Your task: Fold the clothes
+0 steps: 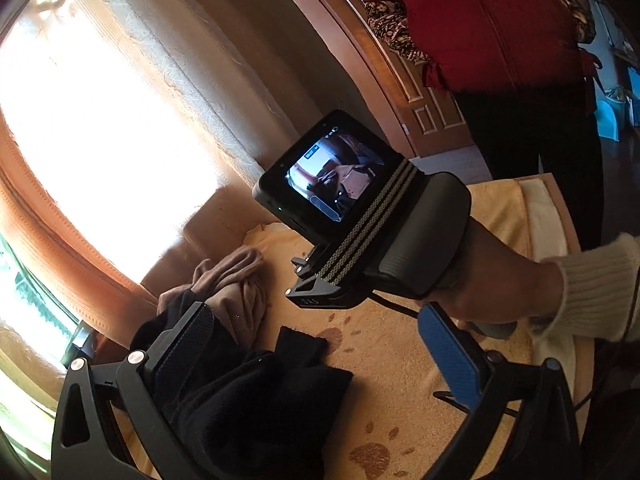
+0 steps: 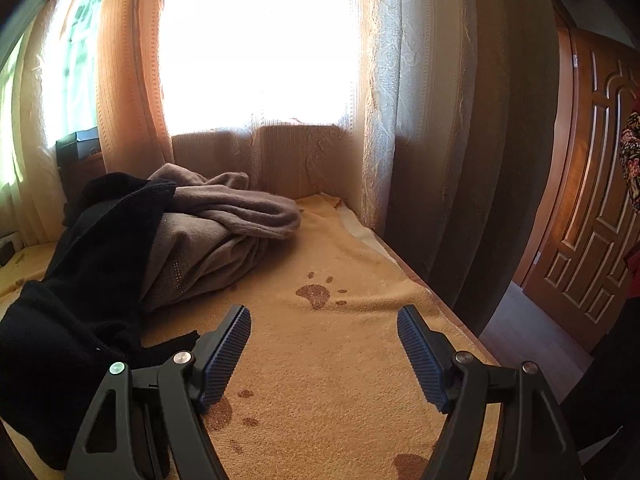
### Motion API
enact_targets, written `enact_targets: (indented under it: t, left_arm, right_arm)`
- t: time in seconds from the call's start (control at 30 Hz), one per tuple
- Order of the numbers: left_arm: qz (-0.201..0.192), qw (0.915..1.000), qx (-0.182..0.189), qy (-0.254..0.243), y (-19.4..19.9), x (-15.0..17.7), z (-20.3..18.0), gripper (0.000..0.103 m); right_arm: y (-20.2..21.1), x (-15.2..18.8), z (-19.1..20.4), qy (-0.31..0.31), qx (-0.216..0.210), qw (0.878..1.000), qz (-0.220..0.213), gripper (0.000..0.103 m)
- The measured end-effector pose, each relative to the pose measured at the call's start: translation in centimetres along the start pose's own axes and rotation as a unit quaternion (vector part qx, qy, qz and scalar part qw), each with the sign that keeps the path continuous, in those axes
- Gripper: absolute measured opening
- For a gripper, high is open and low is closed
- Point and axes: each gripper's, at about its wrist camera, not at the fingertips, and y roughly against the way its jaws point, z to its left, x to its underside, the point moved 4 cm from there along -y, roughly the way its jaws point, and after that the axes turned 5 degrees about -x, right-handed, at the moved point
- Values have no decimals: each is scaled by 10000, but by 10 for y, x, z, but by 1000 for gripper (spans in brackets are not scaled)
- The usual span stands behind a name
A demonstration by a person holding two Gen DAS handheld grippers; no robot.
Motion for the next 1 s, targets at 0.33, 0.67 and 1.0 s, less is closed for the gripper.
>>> enact_targets:
  t: [0.33, 0.67, 1.0]
  left_arm:
    - [1153, 9493, -681, 2843, -35, 138, 155, 103]
    - [1154, 9304, -1135, 3289, -39, 176, 190, 103]
    - [793, 9346, -1078, 3296, -23, 192, 201, 103]
  right_arm:
    - [-9, 22, 4, -775, -2456, 9656, 367, 78]
    - [-21, 24, 112, 158, -3879, 9159, 1025, 77]
    - [46, 59, 142, 488, -4757, 8687, 1294, 16]
